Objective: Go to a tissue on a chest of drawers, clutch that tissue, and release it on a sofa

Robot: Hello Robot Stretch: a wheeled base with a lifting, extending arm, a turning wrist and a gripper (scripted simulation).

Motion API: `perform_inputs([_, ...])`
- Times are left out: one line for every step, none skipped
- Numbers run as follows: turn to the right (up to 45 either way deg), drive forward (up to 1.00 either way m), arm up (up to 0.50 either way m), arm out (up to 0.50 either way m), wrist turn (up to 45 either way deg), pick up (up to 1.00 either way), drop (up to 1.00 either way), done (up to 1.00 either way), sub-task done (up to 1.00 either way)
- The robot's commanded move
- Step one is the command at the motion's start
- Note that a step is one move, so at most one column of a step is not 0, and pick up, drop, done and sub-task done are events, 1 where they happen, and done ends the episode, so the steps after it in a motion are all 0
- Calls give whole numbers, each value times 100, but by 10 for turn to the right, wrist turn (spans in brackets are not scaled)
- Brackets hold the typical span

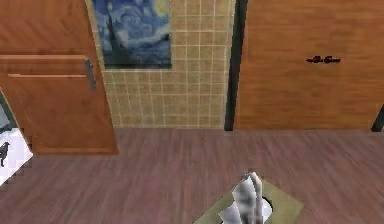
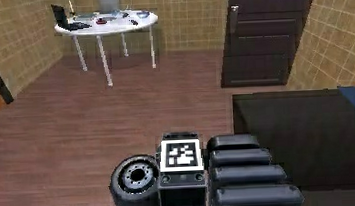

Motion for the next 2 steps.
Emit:
perform_inputs([0, 25, 0, 0, 0, 0, 0, 0, 0])
perform_inputs([-450, 0, 0, 0, 0, 0, 0, 0, 0])
